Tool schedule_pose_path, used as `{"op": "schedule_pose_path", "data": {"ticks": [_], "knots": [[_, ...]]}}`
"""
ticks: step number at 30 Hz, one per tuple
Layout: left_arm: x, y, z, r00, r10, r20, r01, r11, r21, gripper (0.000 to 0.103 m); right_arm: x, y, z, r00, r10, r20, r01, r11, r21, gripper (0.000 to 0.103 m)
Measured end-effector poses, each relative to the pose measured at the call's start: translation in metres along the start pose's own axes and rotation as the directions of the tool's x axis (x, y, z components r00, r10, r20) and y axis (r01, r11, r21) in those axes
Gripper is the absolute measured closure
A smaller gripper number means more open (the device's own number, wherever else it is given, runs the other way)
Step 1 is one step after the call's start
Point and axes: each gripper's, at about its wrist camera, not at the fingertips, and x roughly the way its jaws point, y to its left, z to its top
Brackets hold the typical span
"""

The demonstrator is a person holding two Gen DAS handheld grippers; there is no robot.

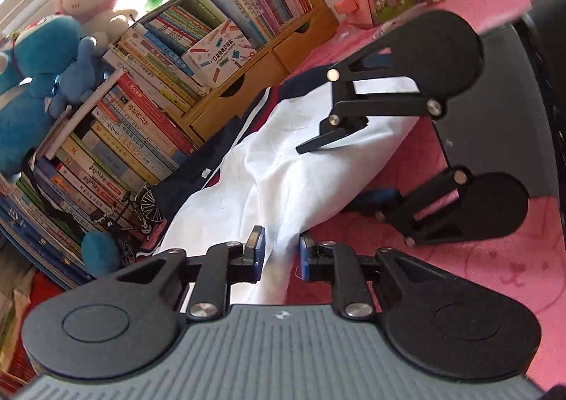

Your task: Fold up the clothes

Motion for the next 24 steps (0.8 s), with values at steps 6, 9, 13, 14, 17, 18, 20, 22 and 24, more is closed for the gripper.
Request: {"op": "schedule_pose_path", "data": {"ticks": [6,9,13,14,17,18,20,22,24], "knots": [[0.041,-0.035,-0.039,0.980,0.164,-0.110,-0.104,0.903,0.417,0.091,0.015,0.002,-0.008,0.998,0.051,-0.033,-0.054,0.994,-0.098,0.085],[0.039,-0.017,-0.055,0.968,0.181,-0.171,-0.098,0.909,0.405,0.091,0.016,0.001,-0.026,0.997,0.047,-0.053,-0.055,0.985,-0.166,0.089],[0.037,0.000,-0.081,0.947,0.224,-0.231,-0.113,0.903,0.415,0.092,0.018,-0.008,-0.059,0.993,0.016,-0.118,-0.039,0.979,-0.200,0.091],[0.037,0.003,-0.086,0.941,0.235,-0.242,-0.120,0.904,0.411,0.094,0.018,-0.010,-0.068,0.991,0.006,-0.136,-0.033,0.979,-0.199,0.091],[0.037,0.007,-0.089,0.935,0.252,-0.250,-0.147,0.916,0.372,0.096,0.019,-0.015,-0.094,0.982,-0.023,-0.189,-0.015,0.980,-0.197,0.093],[0.037,0.006,-0.088,0.932,0.259,-0.254,-0.155,0.917,0.366,0.096,0.019,-0.016,-0.102,0.978,-0.032,-0.207,-0.009,0.981,-0.196,0.093],[0.033,0.007,-0.085,0.929,0.277,-0.246,-0.182,0.920,0.348,0.097,0.019,-0.016,-0.108,0.973,-0.051,-0.223,0.003,0.978,-0.210,0.094],[0.020,0.011,-0.084,0.926,0.297,-0.232,-0.219,0.925,0.311,0.097,0.013,-0.017,-0.108,0.974,-0.072,-0.213,0.024,0.975,-0.219,0.094],[0.001,0.008,-0.084,0.930,0.293,-0.221,-0.227,0.932,0.282,0.097,0.000,-0.024,-0.110,0.976,-0.091,-0.200,0.050,0.979,-0.198,0.094]]}}
